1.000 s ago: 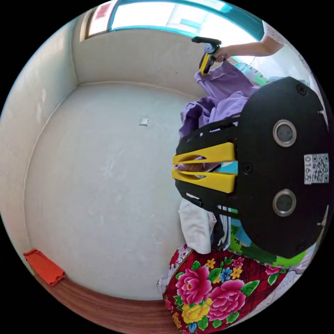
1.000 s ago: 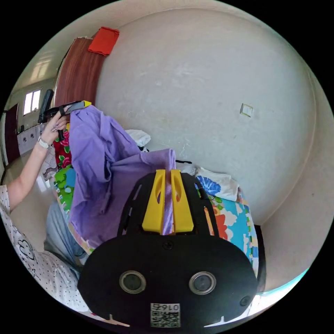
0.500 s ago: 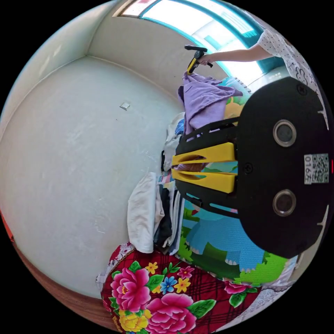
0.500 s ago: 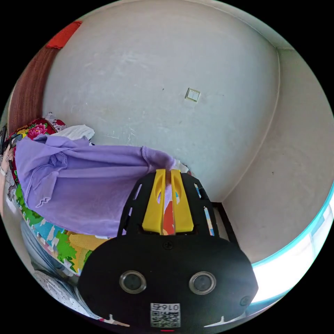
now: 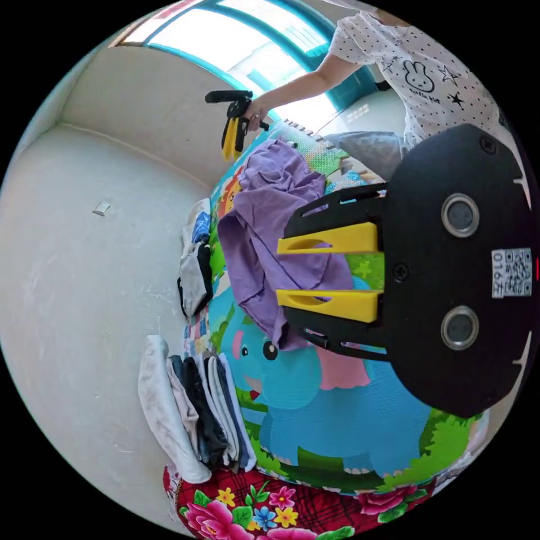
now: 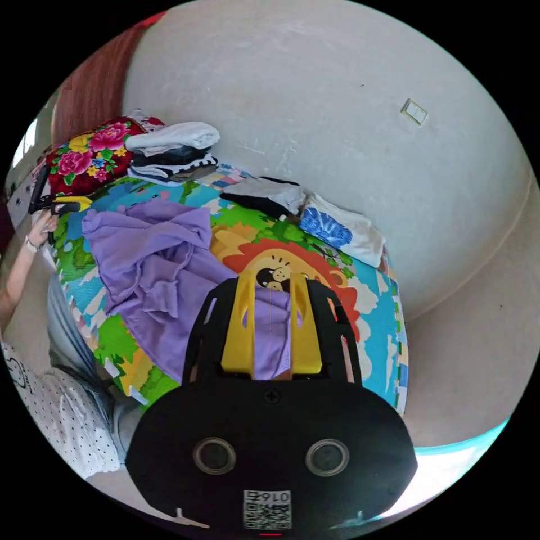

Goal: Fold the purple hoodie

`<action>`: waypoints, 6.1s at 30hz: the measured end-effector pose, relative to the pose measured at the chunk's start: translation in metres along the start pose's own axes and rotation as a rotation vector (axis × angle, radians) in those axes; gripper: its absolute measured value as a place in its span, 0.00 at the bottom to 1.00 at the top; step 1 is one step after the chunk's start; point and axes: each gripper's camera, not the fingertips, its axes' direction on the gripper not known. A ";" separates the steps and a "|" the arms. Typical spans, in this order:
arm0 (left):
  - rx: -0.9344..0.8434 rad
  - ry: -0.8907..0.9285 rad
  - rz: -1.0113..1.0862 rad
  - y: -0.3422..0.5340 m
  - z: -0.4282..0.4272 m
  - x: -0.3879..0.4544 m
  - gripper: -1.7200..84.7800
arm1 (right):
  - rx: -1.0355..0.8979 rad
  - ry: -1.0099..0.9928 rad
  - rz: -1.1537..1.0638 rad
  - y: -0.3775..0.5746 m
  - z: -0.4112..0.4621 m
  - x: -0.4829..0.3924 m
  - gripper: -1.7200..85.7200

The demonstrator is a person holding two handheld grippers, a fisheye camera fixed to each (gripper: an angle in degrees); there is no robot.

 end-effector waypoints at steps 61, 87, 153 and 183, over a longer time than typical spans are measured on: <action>0.529 0.105 -0.028 0.228 -0.186 0.000 0.01 | 0.067 -0.033 -0.236 -0.201 -0.010 -0.115 0.03; -0.367 -0.116 -0.054 0.100 -0.137 -0.062 0.08 | -0.275 0.004 0.342 0.099 -0.060 0.193 0.17; 0.482 -0.114 -0.080 0.101 -0.425 -0.074 0.01 | 0.012 -0.526 0.153 0.201 -0.249 0.272 0.04; 0.578 -0.136 0.175 -0.155 -0.433 0.023 0.01 | 0.470 0.098 0.176 0.022 -0.333 0.297 0.03</action>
